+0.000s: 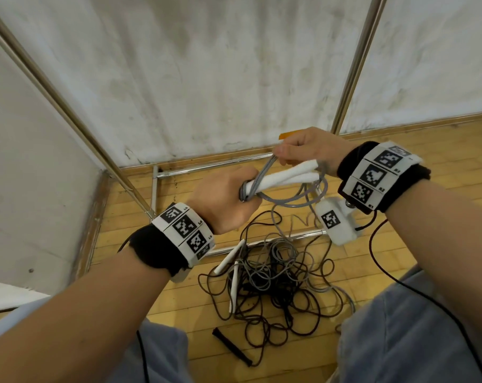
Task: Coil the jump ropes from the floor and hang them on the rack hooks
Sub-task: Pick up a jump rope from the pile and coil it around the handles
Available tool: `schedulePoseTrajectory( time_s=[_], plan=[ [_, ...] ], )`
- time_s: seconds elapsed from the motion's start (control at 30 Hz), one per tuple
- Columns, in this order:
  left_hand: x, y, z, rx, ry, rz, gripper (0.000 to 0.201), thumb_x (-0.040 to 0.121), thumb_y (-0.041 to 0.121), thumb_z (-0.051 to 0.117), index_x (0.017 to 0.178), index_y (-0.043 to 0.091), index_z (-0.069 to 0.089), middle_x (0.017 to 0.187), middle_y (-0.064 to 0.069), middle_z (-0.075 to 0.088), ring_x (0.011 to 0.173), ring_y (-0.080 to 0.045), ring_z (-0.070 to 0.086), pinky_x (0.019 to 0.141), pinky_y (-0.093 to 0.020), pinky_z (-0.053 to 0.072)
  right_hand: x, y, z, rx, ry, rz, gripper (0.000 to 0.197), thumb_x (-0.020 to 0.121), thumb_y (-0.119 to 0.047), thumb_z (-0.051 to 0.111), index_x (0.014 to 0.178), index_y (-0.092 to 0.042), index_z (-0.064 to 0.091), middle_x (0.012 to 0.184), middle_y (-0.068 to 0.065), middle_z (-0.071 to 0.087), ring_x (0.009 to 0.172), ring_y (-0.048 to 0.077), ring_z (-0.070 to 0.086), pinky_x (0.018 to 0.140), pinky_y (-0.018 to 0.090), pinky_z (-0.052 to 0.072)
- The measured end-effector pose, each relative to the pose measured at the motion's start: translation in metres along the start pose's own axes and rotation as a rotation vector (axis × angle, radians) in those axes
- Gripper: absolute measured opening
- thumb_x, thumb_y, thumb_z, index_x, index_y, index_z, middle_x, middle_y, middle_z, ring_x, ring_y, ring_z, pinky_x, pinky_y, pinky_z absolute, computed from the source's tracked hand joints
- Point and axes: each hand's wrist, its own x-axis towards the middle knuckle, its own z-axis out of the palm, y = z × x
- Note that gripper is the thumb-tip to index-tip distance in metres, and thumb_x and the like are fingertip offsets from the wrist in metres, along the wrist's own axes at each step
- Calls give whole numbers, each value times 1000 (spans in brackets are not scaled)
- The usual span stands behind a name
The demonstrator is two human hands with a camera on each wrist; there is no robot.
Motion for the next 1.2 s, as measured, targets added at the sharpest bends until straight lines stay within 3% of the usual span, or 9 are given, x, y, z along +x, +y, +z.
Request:
schedulePoseTrajectory(
  time_s=[0.07, 0.13, 0.2, 0.27, 0.4, 0.73, 0.9, 1.03, 1.2],
  plan=[
    [0, 7, -4, -91, 47, -49, 20, 76, 27, 58, 71, 36, 41, 62, 9, 48, 57, -20, 48, 52, -35, 40, 4, 4, 6, 4, -18, 44, 35, 91, -30, 55, 96, 3, 66, 65, -6, 42, 56, 3, 36, 55, 9, 35],
    [1, 10, -7, -186, 115, -128, 23, 74, 28, 62, 75, 37, 41, 62, 10, 49, 56, -10, 48, 52, -30, 39, 4, 7, 19, -109, 52, 137, 14, 95, -14, 52, 102, -20, 62, 79, -25, 25, 66, -8, 26, 65, -5, 25],
    [2, 11, -8, -279, 189, -203, 25, 73, 28, 66, 78, 35, 43, 64, 10, 51, 55, -6, 48, 51, -24, 38, 5, 8, 33, 1, 17, 181, 32, 96, -18, 50, 75, -40, 39, 69, -25, 27, 58, -8, 25, 61, 1, 29],
    [5, 12, -9, -371, 252, -268, 29, 73, 28, 67, 83, 33, 40, 73, 8, 58, 62, -6, 54, 55, -28, 43, 7, 8, 46, 213, -62, 132, 38, 96, -35, 45, 60, -26, 38, 47, -17, 37, 44, 1, 27, 46, 13, 28],
    [10, 11, -9, -460, 300, -341, 36, 77, 26, 71, 92, 30, 38, 84, 0, 64, 74, -19, 62, 61, -36, 49, 7, 7, 66, 312, -70, 86, 51, 96, -49, 37, 53, -21, 38, 44, -10, 32, 41, 12, 23, 43, 23, 21],
    [21, -10, -15, -402, 403, -385, 34, 79, 10, 65, 75, 27, 35, 64, 7, 46, 49, 2, 42, 45, -11, 33, -3, -1, 92, -201, 230, -200, 19, 97, -32, 44, 91, -18, 54, 62, -10, 45, 56, 8, 43, 52, 25, 27],
    [23, -6, -13, -359, 383, -379, 36, 80, 13, 65, 73, 27, 33, 62, 7, 40, 46, 3, 40, 43, -10, 32, 6, 2, 88, -488, 209, -41, 21, 98, -26, 42, 94, -15, 59, 76, 2, 55, 75, 24, 51, 65, 32, 39],
    [25, -2, -13, -438, 359, -359, 29, 84, 16, 63, 82, 25, 36, 63, 7, 42, 44, -2, 38, 44, -16, 32, 12, -2, 85, -108, 87, 95, 21, 100, -18, 39, 95, -16, 59, 91, 3, 62, 84, 20, 55, 78, 32, 43],
    [27, -11, -21, -412, 509, -352, 24, 86, 11, 61, 99, 15, 42, 73, 9, 45, 53, 7, 45, 51, -9, 37, 5, -10, 91, 336, 208, 53, 27, 100, -14, 35, 79, -20, 52, 60, 0, 41, 54, 17, 46, 66, 38, 47]
  ],
)
